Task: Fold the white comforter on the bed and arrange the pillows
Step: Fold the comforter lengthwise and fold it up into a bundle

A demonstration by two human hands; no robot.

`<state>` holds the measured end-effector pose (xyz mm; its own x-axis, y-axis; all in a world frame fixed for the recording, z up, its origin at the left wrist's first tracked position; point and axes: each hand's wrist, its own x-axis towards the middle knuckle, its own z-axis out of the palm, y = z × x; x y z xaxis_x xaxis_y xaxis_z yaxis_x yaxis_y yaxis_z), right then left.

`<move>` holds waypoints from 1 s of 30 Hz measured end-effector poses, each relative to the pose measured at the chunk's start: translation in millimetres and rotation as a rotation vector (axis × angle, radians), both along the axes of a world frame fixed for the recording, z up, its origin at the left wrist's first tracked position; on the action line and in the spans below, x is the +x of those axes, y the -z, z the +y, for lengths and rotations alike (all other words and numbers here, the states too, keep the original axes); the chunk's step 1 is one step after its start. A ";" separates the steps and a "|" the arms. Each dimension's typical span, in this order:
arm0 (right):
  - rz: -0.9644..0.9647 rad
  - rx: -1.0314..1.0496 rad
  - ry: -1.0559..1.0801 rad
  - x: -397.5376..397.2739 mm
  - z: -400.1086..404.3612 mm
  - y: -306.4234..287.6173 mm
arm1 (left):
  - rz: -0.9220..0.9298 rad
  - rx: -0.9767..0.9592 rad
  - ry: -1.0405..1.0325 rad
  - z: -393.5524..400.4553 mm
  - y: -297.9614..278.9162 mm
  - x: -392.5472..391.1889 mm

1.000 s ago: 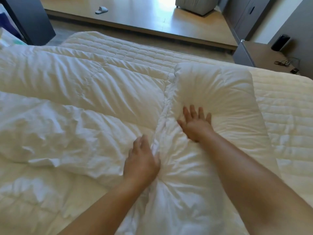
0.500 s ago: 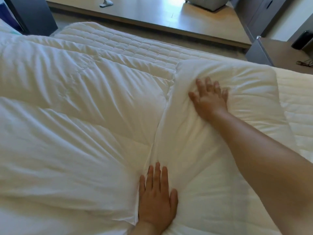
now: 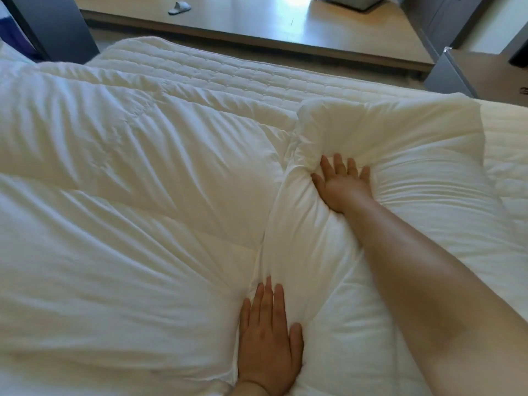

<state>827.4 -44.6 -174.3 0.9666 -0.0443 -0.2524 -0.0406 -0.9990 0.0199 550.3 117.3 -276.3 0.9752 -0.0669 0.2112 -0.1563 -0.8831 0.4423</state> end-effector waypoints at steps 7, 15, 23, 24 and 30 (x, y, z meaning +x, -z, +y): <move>-0.286 0.424 0.017 -112.0 0.9 -52.2 | 0.095 -0.039 0.008 -0.2 -17.5 -1.4; -0.250 0.100 0.114 -335.3 36.3 -54.1 | 0.356 -0.318 0.121 30.9 -79.4 2.4; 0.026 0.195 0.129 -365.5 66.4 -53.6 | 0.879 -1.015 -0.197 36.9 -144.5 -11.8; 0.019 0.246 0.127 -367.2 66.7 -58.6 | 0.938 -1.110 -0.198 36.3 -145.8 -13.3; 0.098 0.157 -0.042 -390.1 68.0 -45.2 | 0.808 -0.695 -0.119 36.2 -134.7 -8.6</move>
